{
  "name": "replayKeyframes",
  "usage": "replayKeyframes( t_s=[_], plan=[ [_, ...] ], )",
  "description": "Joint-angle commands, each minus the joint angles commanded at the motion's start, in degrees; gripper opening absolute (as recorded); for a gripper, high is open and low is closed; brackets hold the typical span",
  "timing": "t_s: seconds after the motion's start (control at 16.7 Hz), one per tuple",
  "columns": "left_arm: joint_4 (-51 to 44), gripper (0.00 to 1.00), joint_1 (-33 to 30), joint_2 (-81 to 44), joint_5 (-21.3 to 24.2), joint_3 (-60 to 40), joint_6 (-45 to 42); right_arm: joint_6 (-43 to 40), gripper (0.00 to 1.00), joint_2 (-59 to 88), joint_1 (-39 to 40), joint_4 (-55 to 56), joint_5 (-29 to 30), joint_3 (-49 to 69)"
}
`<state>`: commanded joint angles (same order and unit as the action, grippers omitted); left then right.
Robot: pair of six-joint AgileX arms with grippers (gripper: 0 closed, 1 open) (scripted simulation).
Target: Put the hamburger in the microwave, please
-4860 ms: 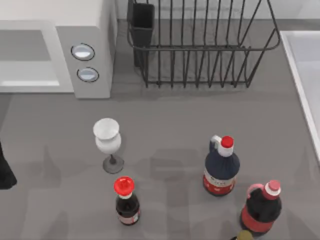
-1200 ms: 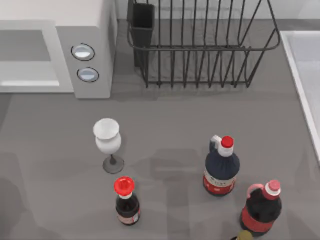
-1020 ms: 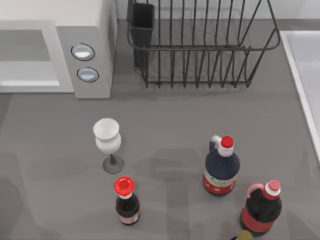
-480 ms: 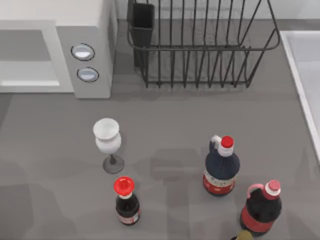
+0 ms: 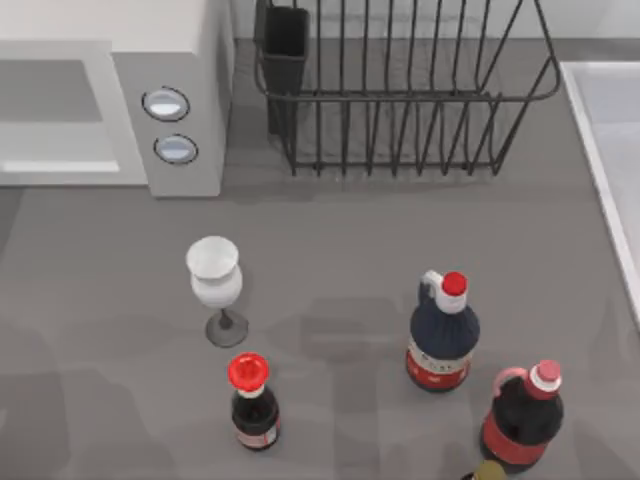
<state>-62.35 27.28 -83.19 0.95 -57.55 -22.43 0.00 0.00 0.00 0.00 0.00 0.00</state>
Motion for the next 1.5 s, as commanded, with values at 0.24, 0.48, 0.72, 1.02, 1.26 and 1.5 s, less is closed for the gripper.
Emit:
replayKeyframes(
  t_s=[0.24, 0.48, 0.72, 1.02, 1.26, 1.5],
  plan=[
    [8.41, 0.0, -2.48, -3.03, 1.97, -0.64, -0.04, 0.0, 1.0, 0.0, 0.0, 0.0, 0.0, 0.0],
    [26.4, 0.0, -6.99, -9.66, 5.18, 0.26, 0.67, 0.0, 1.0, 0.0, 0.0, 0.0, 0.0, 0.0],
    [50.85, 0.0, -11.9, -17.8, 8.42, 3.01, 3.47, 0.0, 1.0, 0.0, 0.0, 0.0, 0.0, 0.0],
    [82.56, 0.0, -16.42, -26.79, 10.82, 7.37, 9.48, 0.0, 1.0, 0.0, 0.0, 0.0, 0.0, 0.0],
    [102.22, 0.0, -18.04, -32.29, 10.7, 10.81, 14.37, 0.0, 1.0, 0.0, 0.0, 0.0, 0.0, 0.0],
    [112.84, 0.0, -18.44, -34.56, 9.79, 12.29, 17.51, 0.0, 1.0, 0.0, 0.0, 0.0, 0.0, 0.0]
  ],
)
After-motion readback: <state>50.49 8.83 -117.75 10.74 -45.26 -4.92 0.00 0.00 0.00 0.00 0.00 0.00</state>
